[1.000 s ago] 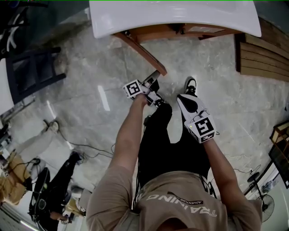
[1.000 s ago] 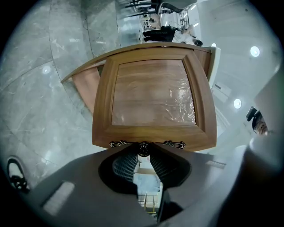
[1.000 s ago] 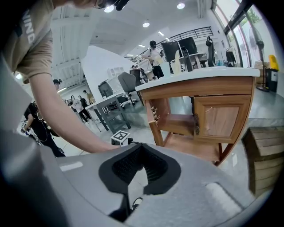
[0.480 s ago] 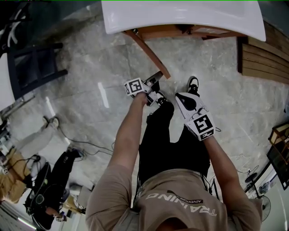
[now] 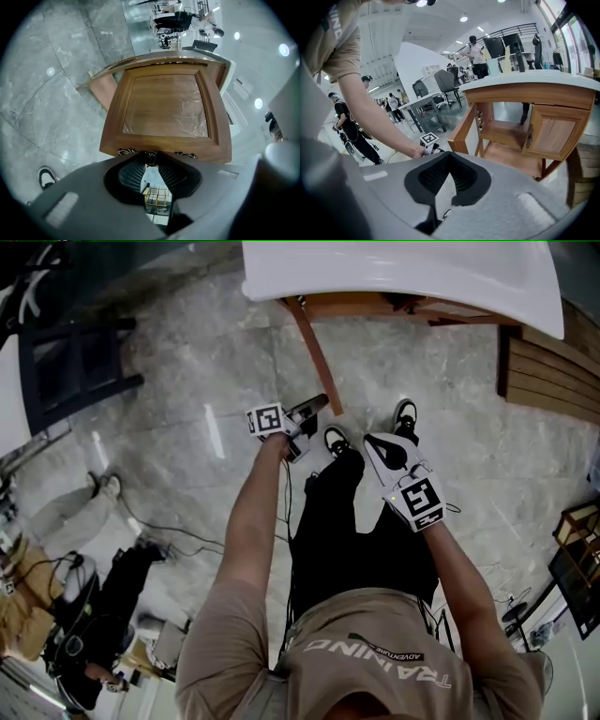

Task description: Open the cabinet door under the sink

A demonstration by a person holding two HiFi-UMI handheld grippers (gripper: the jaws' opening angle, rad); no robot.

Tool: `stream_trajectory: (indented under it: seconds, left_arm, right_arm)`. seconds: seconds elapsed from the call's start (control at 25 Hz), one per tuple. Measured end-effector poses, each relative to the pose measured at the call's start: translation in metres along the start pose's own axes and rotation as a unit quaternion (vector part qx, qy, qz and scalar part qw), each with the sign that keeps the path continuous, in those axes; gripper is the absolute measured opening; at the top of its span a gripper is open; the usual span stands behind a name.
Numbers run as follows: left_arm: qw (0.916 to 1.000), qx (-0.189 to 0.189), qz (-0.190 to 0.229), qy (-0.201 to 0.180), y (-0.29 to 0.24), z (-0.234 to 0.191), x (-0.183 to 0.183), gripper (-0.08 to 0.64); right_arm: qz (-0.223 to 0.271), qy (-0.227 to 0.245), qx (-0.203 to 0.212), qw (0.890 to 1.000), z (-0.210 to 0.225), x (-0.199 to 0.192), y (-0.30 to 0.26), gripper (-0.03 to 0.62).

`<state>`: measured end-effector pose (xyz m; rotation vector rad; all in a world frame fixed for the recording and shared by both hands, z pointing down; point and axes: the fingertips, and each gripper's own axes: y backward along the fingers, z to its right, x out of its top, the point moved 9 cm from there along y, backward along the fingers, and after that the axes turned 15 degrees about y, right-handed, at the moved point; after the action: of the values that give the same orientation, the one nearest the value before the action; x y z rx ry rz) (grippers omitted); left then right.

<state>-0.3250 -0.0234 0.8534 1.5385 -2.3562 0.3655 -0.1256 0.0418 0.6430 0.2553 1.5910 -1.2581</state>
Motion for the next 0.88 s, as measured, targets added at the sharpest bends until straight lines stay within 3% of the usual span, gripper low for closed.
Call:
stream_trajectory:
  seconds: [0.4,0.44,0.48,0.56,0.6,0.76,0.88]
  left_arm:
    - [0.9996,0.009,0.002,-0.026,0.048,0.012,0.017,0.1]
    - [0.999,0.024,0.008,-0.036,0.053,0.012,0.019,0.1]
    - [0.996,0.065,0.018,-0.059,0.061,0.011,0.023,0.097]
    - [0.9793,0.166,0.039,-0.109,0.076,0.005,0.03,0.098]
    - [0.9745,0.186,0.049,-0.116,0.078,0.004,0.031,0.101]
    - [0.9746,0.17,0.105,-0.101,0.084,0.002,0.018,0.104]
    - [0.9744,0.156,0.145,-0.073,0.093,0.001,-0.002,0.037]
  right_arm:
    - [-0.003,0.013,0.02,1.0,-0.011,0.009,-0.008,0.002]
    - [-0.002,0.014,0.02,1.0,-0.011,0.01,-0.008,0.002]
    - [-0.001,0.016,0.021,1.0,-0.011,0.012,-0.007,0.002]
    - [-0.001,0.022,0.021,1.0,-0.011,0.015,-0.005,0.002]
    - [-0.001,0.025,0.022,0.999,-0.011,0.017,-0.004,0.002]
    - [0.006,0.038,0.019,0.999,-0.01,0.033,0.005,0.002]
    - [0.013,0.042,0.011,0.999,-0.006,0.042,0.018,0.002]
